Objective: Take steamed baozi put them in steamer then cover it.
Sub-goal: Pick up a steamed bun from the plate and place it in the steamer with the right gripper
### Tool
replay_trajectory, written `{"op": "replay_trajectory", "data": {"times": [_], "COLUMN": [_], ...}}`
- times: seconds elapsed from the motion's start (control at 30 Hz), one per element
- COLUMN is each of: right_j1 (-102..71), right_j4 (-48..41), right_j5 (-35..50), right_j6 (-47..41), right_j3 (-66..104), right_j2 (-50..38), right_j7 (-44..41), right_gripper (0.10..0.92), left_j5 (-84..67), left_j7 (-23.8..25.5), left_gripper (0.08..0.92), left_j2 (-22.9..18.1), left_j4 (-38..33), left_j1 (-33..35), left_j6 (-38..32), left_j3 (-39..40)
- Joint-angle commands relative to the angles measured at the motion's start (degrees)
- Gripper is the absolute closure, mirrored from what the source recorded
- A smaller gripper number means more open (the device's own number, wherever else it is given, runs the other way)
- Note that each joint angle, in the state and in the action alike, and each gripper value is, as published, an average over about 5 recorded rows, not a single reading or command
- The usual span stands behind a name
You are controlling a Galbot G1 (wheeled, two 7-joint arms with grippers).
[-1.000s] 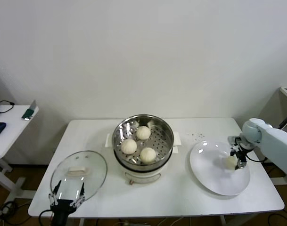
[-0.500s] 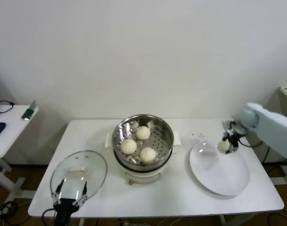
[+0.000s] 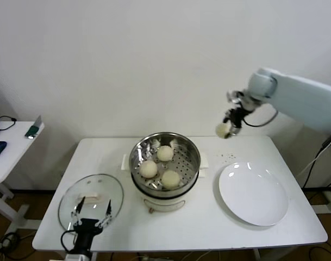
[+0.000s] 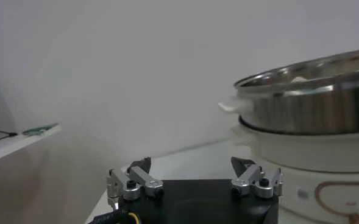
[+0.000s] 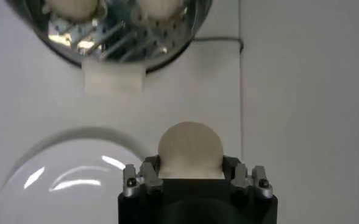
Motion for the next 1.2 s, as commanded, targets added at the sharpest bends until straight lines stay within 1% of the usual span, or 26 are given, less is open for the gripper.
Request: {"op": "replay_trajectory", "data": {"times": [0.03, 0.17, 0.33, 0.7, 1.03, 1.2], "right_j1": [9.0, 6.4, 3.8, -1.1, -4.5, -5.9], "right_j4": [3.1, 3.1, 4.0, 6.5, 4.2, 3.4], "right_j5": [17.2, 17.4, 17.0, 14.6, 12.0, 9.2], "right_j6": [-5.2, -6.6, -7.8, -9.1, -9.3, -8.9], "right_j3": [-7.5, -6.8, -7.8, -12.3, -13.3, -12.3], "right_j2": [13.2, 16.8, 18.4, 17.8, 17.9, 18.0], "right_j7": [2.5, 3.5, 4.3, 6.7, 7.0, 7.2], "right_gripper": [0.364, 0.362, 0.363, 0.359, 0.357, 0.355], "left_j5": [1.1, 0.5, 0.1, -1.8, -2.1, -1.9], "left_j7": [-0.4, -0.4, -0.3, -0.2, -0.1, -0.1], "left_gripper": [0.177, 0.177, 0.177, 0.177, 0.177, 0.177], "left_j2": [0.5, 0.9, 1.3, 2.5, 2.8, 2.6], "left_j4": [-0.2, 0.3, 0.7, 1.0, 1.4, 1.9], "left_j1": [-1.8, -2.0, -1.9, -1.9, -1.9, -2.6], "left_j6": [0.5, 0.2, -0.3, -0.4, -0.5, -0.3], "left_j3": [2.7, 2.0, 1.6, 0.7, 0.7, 1.3]}}
